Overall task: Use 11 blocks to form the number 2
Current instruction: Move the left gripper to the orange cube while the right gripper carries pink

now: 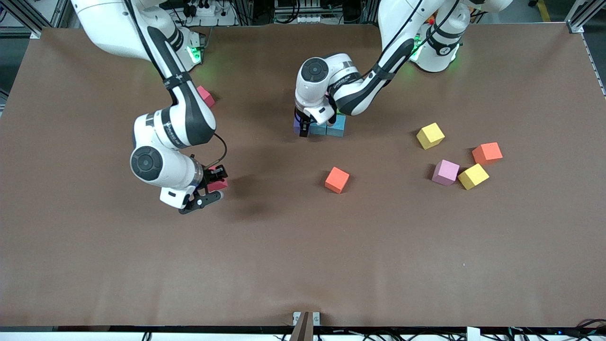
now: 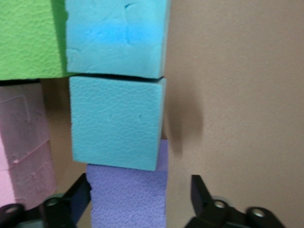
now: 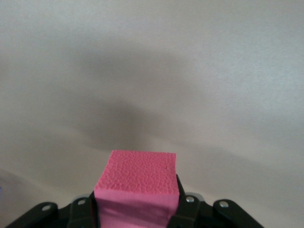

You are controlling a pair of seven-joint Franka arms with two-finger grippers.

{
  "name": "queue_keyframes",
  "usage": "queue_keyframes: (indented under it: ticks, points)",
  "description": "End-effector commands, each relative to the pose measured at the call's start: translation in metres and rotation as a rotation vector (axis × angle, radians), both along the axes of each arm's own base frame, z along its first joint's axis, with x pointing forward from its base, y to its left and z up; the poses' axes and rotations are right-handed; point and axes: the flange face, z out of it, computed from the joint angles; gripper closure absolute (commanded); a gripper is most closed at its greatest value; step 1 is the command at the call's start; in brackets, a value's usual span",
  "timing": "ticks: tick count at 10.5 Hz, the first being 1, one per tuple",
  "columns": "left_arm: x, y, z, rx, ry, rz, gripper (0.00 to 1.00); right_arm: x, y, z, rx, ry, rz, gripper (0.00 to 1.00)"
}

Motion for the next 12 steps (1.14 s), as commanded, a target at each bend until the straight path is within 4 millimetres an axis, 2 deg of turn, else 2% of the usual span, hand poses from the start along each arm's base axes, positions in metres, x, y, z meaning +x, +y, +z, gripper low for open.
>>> queue_keyframes:
  ticks: [1, 4, 5, 6, 8, 9, 10, 12]
  points:
    - [-0.001, -0.003, 0.012, -0.011, -0.04, 0.003, 0.0, -0.018, 0.033, 0.016, 0.0, 0.008, -0.059, 1.0]
    - [-0.003, -0.008, 0.038, -0.032, -0.075, -0.009, 0.0, -0.032, 0.062, 0.026, -0.01, 0.005, -0.11, 1.0]
    - [-0.004, -0.008, 0.052, -0.04, -0.096, -0.021, 0.0, -0.04, 0.076, 0.031, -0.011, 0.001, -0.117, 1.0]
    - [-0.009, -0.01, 0.059, -0.035, -0.098, -0.031, 0.0, -0.042, 0.079, 0.034, -0.011, -0.004, -0.116, 1.0]
    - [-0.005, -0.005, 0.077, -0.02, -0.116, -0.027, 0.0, -0.041, 0.065, 0.031, -0.013, 0.003, -0.123, 1.0]
    - [0.003, 0.0, 0.086, -0.02, -0.127, -0.031, 0.0, -0.04, 0.054, 0.03, -0.012, 0.002, -0.135, 1.0]
    - [0.022, 0.009, 0.091, -0.029, -0.136, -0.032, 0.0, -0.038, 0.049, 0.031, -0.013, 0.004, -0.142, 1.0]
    - [0.058, 0.028, 0.103, -0.049, -0.164, -0.072, 0.0, -0.04, 0.052, 0.031, -0.013, 0.004, -0.145, 1.0]
